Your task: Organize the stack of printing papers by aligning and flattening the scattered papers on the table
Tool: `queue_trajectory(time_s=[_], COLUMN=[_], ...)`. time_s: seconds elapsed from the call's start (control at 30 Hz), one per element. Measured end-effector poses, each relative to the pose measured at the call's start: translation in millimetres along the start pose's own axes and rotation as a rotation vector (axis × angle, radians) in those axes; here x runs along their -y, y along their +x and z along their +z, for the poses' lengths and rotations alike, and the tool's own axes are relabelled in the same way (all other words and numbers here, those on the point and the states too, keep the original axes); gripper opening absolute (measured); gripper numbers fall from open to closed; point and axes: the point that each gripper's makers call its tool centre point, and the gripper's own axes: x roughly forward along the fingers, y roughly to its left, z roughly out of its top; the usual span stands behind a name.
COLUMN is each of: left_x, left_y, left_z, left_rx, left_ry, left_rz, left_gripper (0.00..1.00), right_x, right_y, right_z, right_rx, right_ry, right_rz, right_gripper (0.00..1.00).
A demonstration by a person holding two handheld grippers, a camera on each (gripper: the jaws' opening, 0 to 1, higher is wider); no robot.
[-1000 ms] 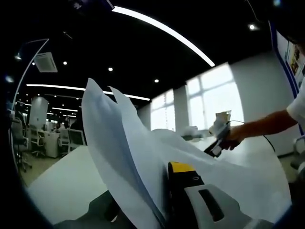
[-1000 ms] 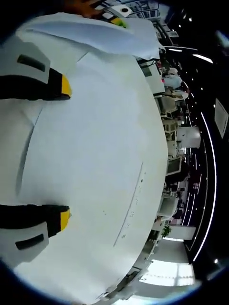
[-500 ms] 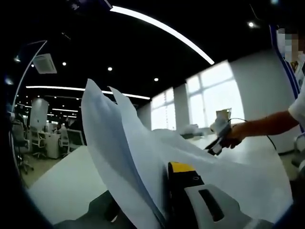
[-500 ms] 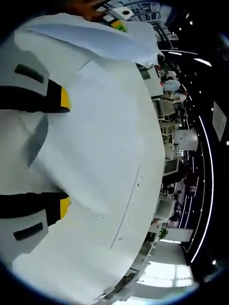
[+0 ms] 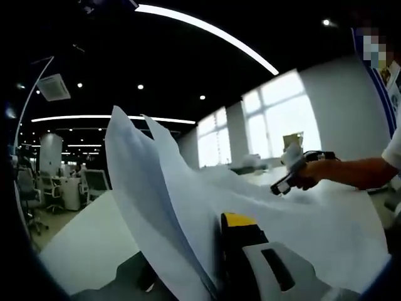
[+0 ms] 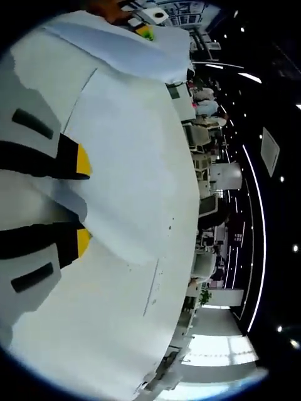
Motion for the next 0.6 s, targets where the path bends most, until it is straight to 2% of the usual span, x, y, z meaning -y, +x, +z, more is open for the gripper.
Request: queue_trajectory(time_s=[0.23,0.33,0.43,0.53,0.6], left_x=[2.2,3.5,4.7,5.7,7.1], left_y=[0.7,0.4,0.3,0.5,0.7], left_z=[-2.2,-1.7,-1.4,-2.8,-2.1], left_rx=[-0.012,-0.010,-0.008,-0.015,-0.011], left_ry=[0.009,0.009,0.010,0.014,0.014], left_rz=[-0.010,-0.012,-0.016,-0.019,-0.025], left_gripper=[0.12,0.12,0.12,0.12,0.12], right_x=[-4.1,-4.2,-5.5,-1.2,-1.9], right_y=[-4.3,-11.6,-14.1,-17.0,-18.8], right_z=[1.1,2.4,0.4,0.9,2.8], right_rx=[0.034,0.025,0.029,0.032,0.051], right_ry=[-0.026,-0.162,-0.144,-0.183,-0.260], right_rz=[-0.020,-0.057,-0.058,-0.073,-0.080], right_gripper=[0.19,0.15,0.14,0.14,0.14])
